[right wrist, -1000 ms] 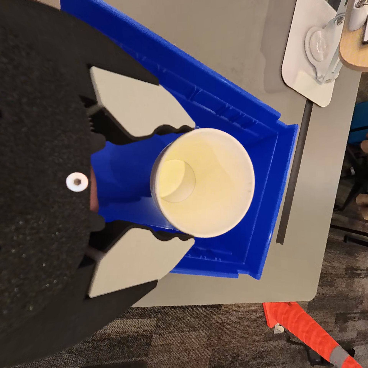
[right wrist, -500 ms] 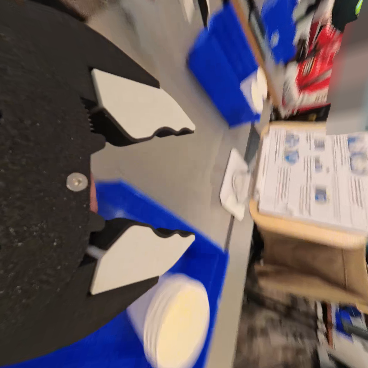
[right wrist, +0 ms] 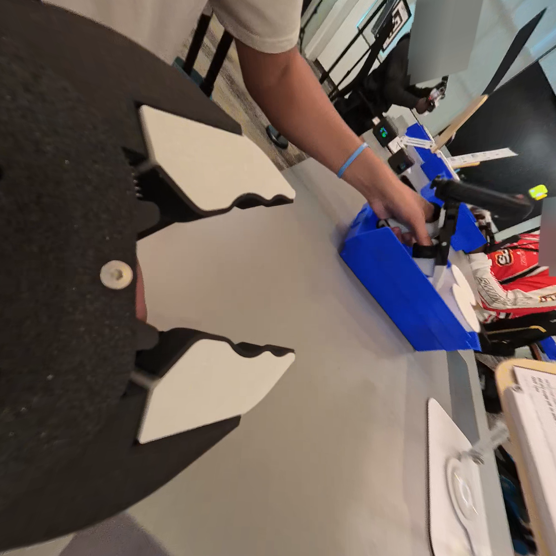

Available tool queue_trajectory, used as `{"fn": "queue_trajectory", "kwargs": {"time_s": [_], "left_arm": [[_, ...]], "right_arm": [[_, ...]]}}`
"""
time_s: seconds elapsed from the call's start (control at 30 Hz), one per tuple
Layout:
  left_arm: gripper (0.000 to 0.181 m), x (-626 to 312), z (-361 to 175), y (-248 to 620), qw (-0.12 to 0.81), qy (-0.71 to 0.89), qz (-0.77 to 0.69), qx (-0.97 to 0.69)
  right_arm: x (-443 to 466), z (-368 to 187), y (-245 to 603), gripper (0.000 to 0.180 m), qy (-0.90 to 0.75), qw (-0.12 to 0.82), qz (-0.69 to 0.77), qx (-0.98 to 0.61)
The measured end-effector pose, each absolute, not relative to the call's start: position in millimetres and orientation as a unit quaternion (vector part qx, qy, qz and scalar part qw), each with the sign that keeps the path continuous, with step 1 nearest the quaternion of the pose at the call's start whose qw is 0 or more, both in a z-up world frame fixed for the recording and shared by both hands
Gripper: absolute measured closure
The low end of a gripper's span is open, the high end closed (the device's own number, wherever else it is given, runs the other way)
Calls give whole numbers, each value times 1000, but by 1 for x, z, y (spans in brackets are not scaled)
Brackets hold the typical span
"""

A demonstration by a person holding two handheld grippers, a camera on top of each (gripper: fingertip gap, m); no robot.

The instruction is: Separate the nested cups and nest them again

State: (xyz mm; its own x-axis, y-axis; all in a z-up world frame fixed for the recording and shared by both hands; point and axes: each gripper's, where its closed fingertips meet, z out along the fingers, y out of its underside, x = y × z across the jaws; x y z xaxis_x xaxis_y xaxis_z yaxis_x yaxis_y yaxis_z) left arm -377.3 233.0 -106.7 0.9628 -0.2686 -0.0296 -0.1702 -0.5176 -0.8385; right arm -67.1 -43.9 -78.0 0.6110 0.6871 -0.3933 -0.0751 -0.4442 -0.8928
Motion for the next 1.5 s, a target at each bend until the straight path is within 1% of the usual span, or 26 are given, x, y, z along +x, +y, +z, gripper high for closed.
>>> {"fn": "queue_trajectory", "kwargs": {"time_s": [0.03,0.1,0.17,0.23,0.47,0.63,0.9,1.0,1.07,1.17,1.3,1.4,1.5], "left_arm": [[89,-371,-114,241,463,132,-65,-874],[83,-366,-125,255,451,151,-48,-878],[85,-360,-132,264,453,172,-40,-874],[93,-355,-136,273,456,173,-40,-872],[100,-351,-143,288,462,190,-12,-866],[100,-355,-121,264,479,179,-58,-858],[101,-374,-52,170,545,232,-109,-798],[101,-352,-24,137,560,283,-130,-768],[101,-327,-9,118,570,321,-140,-743],[101,-271,1,85,555,399,-193,-703],[101,-202,-4,44,511,492,-259,-655],[101,-167,-18,27,476,540,-274,-637],[101,-143,-35,18,447,577,-269,-628]], "right_arm": [[-60,-75,-44,92,-199,493,388,-753],[-47,-70,-45,93,-185,498,394,-750],[-38,-66,-45,94,-169,502,402,-747],[-32,-64,-46,95,-160,505,406,-745],[-35,-61,-48,95,-165,505,404,-744],[-32,-61,-45,96,-177,506,391,-749],[-18,-54,-30,97,-225,498,356,-758],[-29,-44,-17,95,-288,482,329,-759],[-49,-34,-8,92,-330,461,344,-748],[-78,-7,6,91,-398,463,353,-709],[-106,23,16,89,-493,457,341,-657],[-115,21,15,81,-566,417,314,-638],[-119,10,12,77,-609,380,290,-634]]}}
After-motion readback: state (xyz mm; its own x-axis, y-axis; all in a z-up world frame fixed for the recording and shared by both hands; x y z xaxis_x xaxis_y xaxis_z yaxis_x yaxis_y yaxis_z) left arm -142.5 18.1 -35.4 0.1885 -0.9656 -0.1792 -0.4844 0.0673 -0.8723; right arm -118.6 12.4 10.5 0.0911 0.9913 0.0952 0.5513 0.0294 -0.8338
